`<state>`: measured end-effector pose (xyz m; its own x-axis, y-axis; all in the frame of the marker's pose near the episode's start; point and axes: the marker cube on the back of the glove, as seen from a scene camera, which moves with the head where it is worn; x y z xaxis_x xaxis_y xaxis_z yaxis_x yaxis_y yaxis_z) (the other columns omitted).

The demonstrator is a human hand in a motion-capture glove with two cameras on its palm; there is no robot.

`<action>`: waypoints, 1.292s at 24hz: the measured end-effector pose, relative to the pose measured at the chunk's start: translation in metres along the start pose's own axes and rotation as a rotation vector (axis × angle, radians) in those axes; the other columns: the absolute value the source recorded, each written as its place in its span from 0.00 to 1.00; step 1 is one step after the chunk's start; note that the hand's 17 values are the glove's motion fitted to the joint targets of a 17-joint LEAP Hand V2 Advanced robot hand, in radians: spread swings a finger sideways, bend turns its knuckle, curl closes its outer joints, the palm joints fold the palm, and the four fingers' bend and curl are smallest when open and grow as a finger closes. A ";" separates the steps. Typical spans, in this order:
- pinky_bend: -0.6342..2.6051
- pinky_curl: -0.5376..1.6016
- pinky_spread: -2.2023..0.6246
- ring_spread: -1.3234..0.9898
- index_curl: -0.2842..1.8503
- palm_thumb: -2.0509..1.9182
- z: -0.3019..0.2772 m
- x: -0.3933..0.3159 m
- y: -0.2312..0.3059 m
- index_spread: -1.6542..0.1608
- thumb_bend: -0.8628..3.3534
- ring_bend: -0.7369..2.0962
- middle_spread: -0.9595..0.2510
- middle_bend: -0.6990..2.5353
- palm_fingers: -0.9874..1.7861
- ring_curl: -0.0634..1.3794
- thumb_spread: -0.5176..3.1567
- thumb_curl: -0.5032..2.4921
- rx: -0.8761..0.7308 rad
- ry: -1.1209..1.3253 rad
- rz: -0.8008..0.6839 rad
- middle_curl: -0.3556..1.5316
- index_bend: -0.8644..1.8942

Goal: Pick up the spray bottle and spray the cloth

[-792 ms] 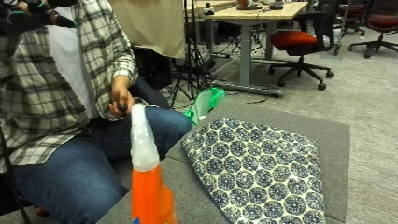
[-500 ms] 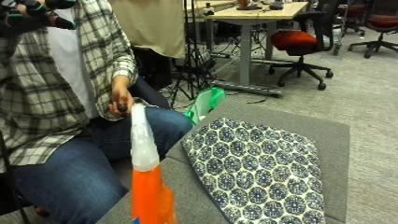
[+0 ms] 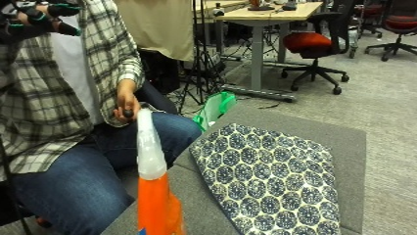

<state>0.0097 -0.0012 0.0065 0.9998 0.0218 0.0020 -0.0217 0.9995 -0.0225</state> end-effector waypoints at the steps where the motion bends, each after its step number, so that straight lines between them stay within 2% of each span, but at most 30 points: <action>1: 0.33 0.33 0.86 0.64 0.24 0.65 0.001 0.001 0.000 0.72 0.26 0.37 0.76 0.27 0.44 0.16 0.43 0.26 -0.003 -0.001 0.004 0.26 0.38; 19: 0.33 0.34 0.86 0.64 0.27 0.66 0.048 0.059 -0.045 0.71 0.24 0.38 0.75 0.27 0.43 0.19 0.45 0.29 -0.099 -0.052 0.121 0.29 0.38; 31: 0.34 0.35 0.86 0.63 0.27 0.66 0.086 0.150 -0.128 0.73 0.21 0.40 0.76 0.28 0.44 0.21 0.44 0.29 -0.119 -0.135 0.155 0.31 0.37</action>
<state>0.1621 -0.1239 0.0958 0.9749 0.1854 0.1231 -0.1662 0.9744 -0.1511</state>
